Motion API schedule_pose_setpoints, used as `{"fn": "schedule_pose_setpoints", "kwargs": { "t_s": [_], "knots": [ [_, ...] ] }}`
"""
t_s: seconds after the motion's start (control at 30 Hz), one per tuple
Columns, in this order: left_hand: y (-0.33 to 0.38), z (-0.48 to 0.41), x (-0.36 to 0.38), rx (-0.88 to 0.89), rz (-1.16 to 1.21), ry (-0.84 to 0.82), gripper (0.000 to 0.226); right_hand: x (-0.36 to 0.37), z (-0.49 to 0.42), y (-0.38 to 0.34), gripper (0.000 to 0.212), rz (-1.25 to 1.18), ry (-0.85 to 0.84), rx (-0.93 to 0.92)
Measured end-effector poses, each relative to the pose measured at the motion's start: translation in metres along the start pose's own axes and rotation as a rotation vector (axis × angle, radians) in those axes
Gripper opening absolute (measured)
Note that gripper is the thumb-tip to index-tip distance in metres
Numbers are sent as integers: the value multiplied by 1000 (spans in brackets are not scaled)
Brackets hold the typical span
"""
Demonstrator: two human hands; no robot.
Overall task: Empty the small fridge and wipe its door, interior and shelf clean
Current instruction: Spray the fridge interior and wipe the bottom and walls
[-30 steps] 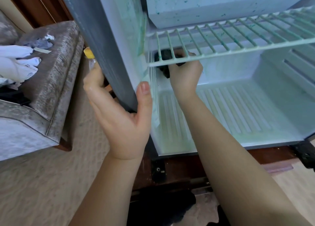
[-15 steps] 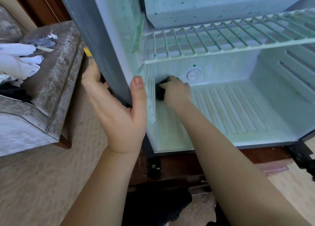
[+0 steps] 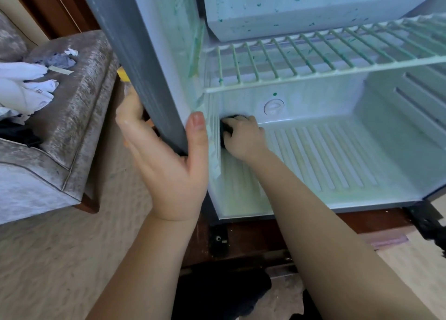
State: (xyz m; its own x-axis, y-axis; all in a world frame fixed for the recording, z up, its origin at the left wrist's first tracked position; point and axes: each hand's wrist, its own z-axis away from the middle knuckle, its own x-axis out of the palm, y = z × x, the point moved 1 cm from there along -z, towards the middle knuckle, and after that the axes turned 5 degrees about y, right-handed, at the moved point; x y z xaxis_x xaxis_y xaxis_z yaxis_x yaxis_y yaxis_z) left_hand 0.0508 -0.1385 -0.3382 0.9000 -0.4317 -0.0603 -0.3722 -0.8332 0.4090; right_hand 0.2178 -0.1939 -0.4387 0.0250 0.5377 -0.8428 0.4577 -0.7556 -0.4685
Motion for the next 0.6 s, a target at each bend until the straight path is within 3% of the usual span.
{"fn": "schedule_pose_setpoints", "kwargs": {
  "t_s": [0.17, 0.27, 0.4, 0.47, 0.5, 0.6],
  "knots": [
    [5, -2, -2, -54, -8, 8, 55, -31, 45, -7, 32, 173, -291, -158],
    [13, -3, -10, -120, 16, -32, 50, -47, 90, -15, 29, 193, -317, -269],
    [16, -1, -18, -217, 54, -62, 49, -65, 130, -16, 27, 49, -391, -352],
    [15, 1, -20, -240, 70, -74, 52, -79, 129, -8, 22, -79, -444, -278],
    [14, 1, -20, -248, 77, -82, 53, -88, 122, -2, 20, -151, -385, -195],
    [13, -1, -19, -224, 67, -83, 48, -103, 90, 24, 27, -126, 70, 99]
  ]
}}
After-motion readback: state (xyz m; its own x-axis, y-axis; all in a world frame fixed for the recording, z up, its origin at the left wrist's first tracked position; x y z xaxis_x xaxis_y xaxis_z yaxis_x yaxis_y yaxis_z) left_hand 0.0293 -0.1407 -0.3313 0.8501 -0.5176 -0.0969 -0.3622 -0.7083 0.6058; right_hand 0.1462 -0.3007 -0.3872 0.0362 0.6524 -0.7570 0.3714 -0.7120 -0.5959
